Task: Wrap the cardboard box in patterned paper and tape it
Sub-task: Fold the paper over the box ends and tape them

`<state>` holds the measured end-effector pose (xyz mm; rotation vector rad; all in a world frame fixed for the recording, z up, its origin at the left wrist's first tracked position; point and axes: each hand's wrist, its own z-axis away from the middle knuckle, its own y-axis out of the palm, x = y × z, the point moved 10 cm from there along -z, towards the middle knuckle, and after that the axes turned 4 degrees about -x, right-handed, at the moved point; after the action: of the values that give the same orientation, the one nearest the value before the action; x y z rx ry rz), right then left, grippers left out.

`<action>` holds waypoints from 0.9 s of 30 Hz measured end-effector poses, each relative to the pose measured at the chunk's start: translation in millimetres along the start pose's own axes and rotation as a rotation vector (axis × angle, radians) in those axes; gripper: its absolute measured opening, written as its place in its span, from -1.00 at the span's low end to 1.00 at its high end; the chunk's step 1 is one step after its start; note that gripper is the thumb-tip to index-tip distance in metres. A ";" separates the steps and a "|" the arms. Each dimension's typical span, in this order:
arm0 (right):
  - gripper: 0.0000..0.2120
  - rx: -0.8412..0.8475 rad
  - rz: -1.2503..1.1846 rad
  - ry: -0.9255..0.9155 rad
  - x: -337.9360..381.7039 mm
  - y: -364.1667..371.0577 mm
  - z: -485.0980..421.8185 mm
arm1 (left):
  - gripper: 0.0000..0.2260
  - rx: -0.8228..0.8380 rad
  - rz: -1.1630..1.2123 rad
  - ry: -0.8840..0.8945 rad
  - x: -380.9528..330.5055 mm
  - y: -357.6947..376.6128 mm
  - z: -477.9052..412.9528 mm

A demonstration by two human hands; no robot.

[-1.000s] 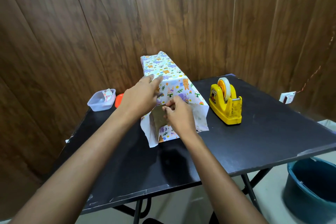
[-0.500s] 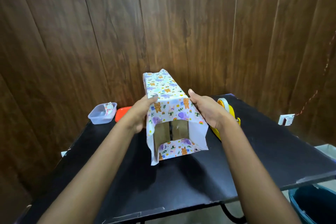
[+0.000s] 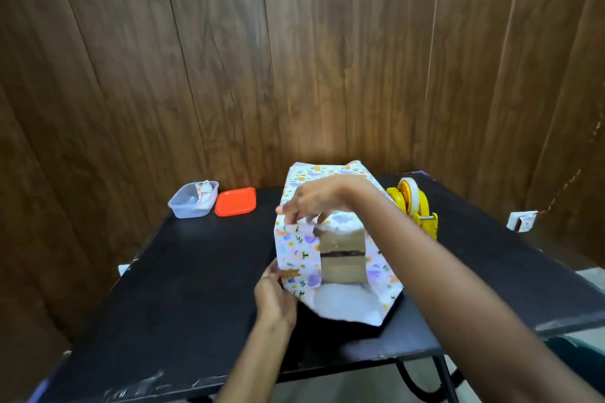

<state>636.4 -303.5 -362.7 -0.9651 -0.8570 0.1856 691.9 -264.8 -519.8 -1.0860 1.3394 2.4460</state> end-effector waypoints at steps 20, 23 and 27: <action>-0.82 -0.702 -1.019 0.253 -169.2 -4.9 33.1 | -0.79 0.121 -0.618 0.336 -71.1 27.4 -12.8; -0.79 -0.820 -0.891 0.245 -168.6 -15.5 19.5 | -0.69 0.095 -0.687 0.392 -81.2 25.5 -14.1; -0.53 -1.061 -0.638 0.409 -190.3 -30.8 46.7 | -0.76 -0.213 -0.699 0.618 -114.2 -1.6 -2.2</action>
<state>469.4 -385.5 -431.5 -1.5579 -0.8228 -1.0823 776.8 -242.5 -446.7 -2.0491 0.6048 1.8085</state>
